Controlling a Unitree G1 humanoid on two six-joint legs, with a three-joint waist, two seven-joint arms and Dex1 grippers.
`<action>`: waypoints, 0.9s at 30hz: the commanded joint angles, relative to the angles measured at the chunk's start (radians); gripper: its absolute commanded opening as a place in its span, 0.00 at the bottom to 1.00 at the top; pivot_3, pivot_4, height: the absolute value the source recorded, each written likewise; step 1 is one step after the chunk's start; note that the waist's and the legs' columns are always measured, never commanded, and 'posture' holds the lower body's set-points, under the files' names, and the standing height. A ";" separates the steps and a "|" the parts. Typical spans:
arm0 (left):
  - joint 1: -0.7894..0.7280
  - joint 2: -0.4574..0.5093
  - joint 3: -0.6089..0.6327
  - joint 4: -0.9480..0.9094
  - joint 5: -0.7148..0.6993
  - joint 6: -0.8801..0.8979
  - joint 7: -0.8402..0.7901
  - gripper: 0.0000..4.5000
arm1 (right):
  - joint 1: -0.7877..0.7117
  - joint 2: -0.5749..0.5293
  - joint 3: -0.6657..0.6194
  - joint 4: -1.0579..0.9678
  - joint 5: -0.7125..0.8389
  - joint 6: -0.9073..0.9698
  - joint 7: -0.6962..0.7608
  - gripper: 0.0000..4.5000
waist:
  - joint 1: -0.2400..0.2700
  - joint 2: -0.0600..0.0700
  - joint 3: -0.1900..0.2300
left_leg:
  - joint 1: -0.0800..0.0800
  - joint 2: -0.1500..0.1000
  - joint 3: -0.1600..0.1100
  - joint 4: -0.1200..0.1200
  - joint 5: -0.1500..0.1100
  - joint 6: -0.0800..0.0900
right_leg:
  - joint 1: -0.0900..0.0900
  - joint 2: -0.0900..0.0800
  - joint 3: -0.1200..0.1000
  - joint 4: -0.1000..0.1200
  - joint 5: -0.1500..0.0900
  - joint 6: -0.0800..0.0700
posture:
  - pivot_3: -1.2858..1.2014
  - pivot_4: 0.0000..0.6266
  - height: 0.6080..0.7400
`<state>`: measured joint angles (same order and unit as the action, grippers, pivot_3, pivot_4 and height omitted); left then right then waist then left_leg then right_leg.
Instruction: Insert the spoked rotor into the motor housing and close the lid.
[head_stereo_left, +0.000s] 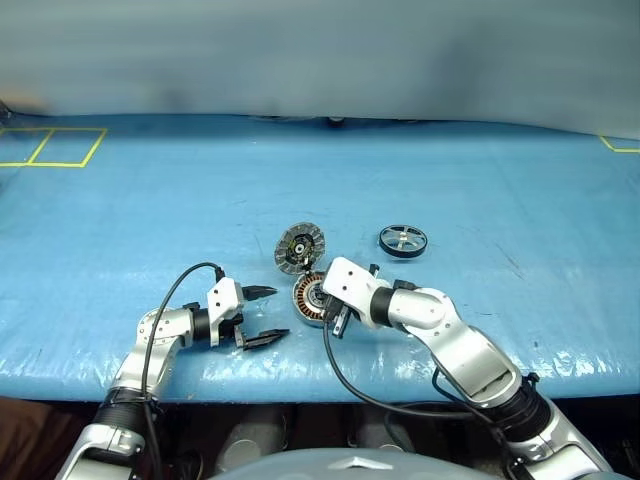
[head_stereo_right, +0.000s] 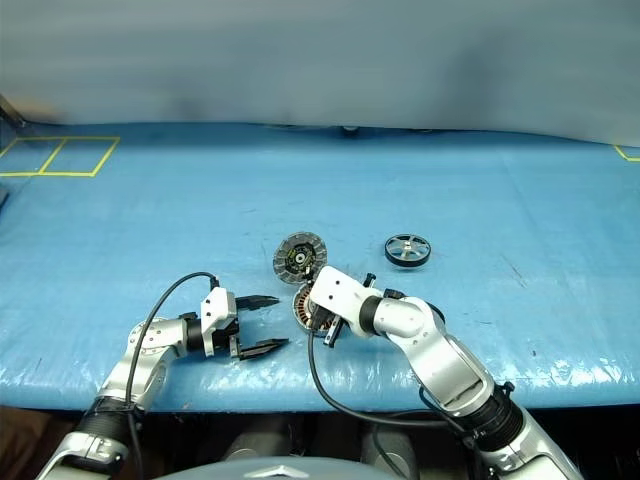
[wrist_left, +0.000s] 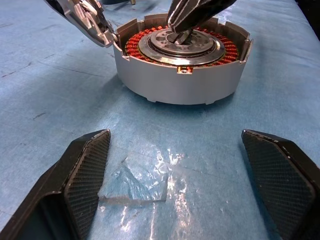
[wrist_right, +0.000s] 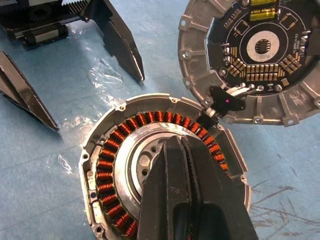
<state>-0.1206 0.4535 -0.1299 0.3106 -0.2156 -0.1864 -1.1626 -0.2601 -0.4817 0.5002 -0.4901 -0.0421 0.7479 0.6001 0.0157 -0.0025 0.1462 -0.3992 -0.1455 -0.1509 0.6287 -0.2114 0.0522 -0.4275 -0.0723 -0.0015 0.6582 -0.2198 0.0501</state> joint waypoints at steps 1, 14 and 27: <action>-0.003 -0.009 -0.014 0.004 -0.003 -0.006 -0.007 1.00 | -0.021 0.002 -0.019 -0.026 -0.010 -0.012 -0.007 0.00 | 0.000 0.000 0.000 | 0.000 0.000 0.000 0.000 0.000 0.000 | 0.000 0.000 0.000 0.000 0.000 0.000 | 0.52 0.24 1.00; -0.016 -0.016 -0.014 0.033 0.003 -0.020 -0.021 1.00 | 0.029 0.010 -0.023 -0.079 0.025 0.011 0.003 0.00 | 0.001 0.000 0.000 | 0.000 0.000 0.000 0.000 0.000 0.000 | 0.000 0.000 0.000 0.000 0.000 0.000 | 0.52 0.24 1.00; -0.013 -0.013 -0.012 0.040 0.004 -0.027 -0.024 1.00 | 0.071 0.026 -0.003 -0.037 0.029 0.016 -0.007 0.00 | 0.000 0.000 0.000 | 0.000 0.000 0.000 0.000 0.000 0.000 | 0.000 0.000 0.000 0.000 0.000 0.000 | 0.52 0.24 1.00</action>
<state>-0.1366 0.4393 -0.1298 0.3429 -0.2146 -0.2077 -1.1820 -0.1933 -0.4574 0.5009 -0.5154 -0.0117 0.7678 0.5993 0.0161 -0.0024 0.1462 -0.3990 -0.1457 -0.1510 0.6288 -0.2115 0.0522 -0.4272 -0.0726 -0.0017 0.6583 -0.2199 0.0502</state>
